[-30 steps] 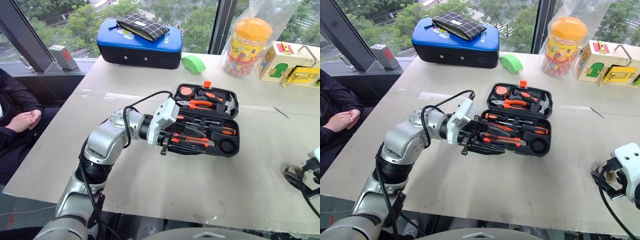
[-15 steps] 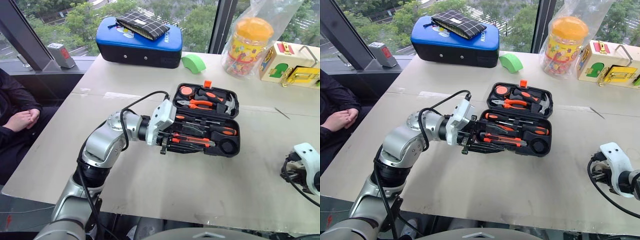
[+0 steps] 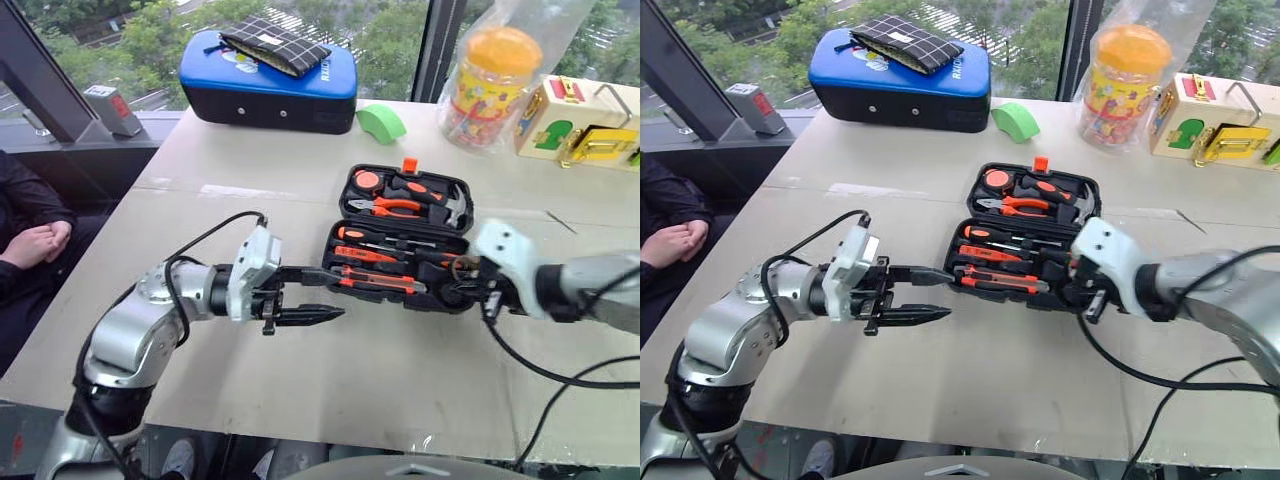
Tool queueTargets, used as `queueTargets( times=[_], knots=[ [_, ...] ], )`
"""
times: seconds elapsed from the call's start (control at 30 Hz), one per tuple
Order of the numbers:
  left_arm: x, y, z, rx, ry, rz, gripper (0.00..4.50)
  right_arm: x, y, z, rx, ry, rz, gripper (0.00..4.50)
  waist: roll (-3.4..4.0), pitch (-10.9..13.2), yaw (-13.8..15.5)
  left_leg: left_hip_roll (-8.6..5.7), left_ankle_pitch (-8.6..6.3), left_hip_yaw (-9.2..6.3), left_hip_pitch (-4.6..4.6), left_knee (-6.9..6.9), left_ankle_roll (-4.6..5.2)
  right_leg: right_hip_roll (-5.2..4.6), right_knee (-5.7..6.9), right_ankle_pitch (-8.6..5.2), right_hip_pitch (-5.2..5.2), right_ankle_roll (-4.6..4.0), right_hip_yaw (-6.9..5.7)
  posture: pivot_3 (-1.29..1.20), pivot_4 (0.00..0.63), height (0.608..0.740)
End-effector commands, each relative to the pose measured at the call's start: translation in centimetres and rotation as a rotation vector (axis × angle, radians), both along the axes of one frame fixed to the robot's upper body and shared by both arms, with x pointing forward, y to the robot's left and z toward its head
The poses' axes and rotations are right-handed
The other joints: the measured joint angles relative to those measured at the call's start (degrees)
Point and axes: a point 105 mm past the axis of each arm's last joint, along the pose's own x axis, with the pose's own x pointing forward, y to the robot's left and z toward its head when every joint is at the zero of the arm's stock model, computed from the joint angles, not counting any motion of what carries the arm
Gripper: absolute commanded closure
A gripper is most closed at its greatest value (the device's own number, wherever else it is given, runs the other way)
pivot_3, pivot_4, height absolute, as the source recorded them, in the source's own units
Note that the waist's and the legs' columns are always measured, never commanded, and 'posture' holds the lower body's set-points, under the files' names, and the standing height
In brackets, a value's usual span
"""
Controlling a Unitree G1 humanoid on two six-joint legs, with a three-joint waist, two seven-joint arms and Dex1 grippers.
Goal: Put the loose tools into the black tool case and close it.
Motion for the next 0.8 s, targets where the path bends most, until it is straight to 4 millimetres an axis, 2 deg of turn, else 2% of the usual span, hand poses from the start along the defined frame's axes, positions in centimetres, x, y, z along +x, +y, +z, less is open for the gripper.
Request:
queueTargets(
  times=[0.03,0.27,0.37,0.47,0.5,0.57,0.67,0.8],
  knots=[
    [-0.4,0.0,1.5,-0.004,-0.077,0.027,1.9,0.8,-0.5,-1.1,-0.064,0.01,0.005,4.46,0.0,0.0,0.4,-0.04,0.0,-0.01,-0.05,0.01,0.01,-0.1,-0.04,0.0,0.0,0.01,-0.06,0.0,0.15,0.74],
    [-0.8,-0.2,1.5,0.018,-0.099,0.078,1.9,0.2,-0.1,-3.2,-0.066,0.131,0.09,4.46,0.01,0.0,-0.5,-0.04,-0.03,0.0,0.02,-0.03,0.06,-0.18,-0.01,0.01,0.03,0.01,-0.14,0.0,0.15,0.74],
    [-0.5,-0.2,1.5,0.018,-0.096,0.103,1.9,0.1,-0.3,-3.2,-0.076,0.149,0.111,3.62,0.02,0.0,-0.6,-0.04,-0.03,0.0,0.06,-0.03,0.06,-0.18,0.0,0.01,0.05,0.01,-0.15,0.0,0.15,0.74],
    [0.0,-0.1,1.3,0.014,-0.091,0.132,1.9,0.0,-0.4,-2.0,-0.062,0.13,0.139,2.17,0.02,0.0,-0.4,-0.04,-0.03,-0.07,0.03,-0.05,0.06,-0.18,-0.02,0.01,0.05,0.01,-0.23,0.0,0.15,0.74],
    [0.3,-0.1,1.3,0.002,-0.082,0.15,1.9,-0.4,-0.1,-0.8,-0.018,0.129,0.161,1.78,0.03,0.0,-0.4,-0.04,-0.04,-0.13,0.0,-0.05,0.06,-0.19,-0.04,0.01,0.05,0.01,-0.31,0.0,0.15,0.74],
    [0.8,0.0,1.3,-0.015,-0.068,0.173,1.9,-1.1,0.3,1.1,0.059,0.127,0.199,1.78,0.05,0.0,-0.4,-0.04,-0.04,-0.17,-0.03,-0.09,0.06,-0.2,-0.07,0.01,0.04,0.01,-0.39,0.0,0.15,0.74],
    [1.5,0.0,1.2,-0.035,-0.054,0.198,1.9,-1.2,0.3,2.6,0.138,0.123,0.184,1.78,0.06,0.0,-0.5,-0.02,-0.04,-0.19,-0.05,-0.1,0.06,-0.21,-0.09,0.01,0.05,0.01,-0.46,0.0,0.15,0.74],
    [1.9,-0.1,1.0,-0.051,-0.04,0.213,1.9,-0.3,-0.2,2.4,0.15,0.087,0.111,1.78,0.05,0.0,-0.6,-0.04,-0.04,-0.18,0.08,-0.07,0.06,-0.25,-0.08,0.02,0.21,0.0,-0.46,0.0,0.15,0.74]
  ],
)
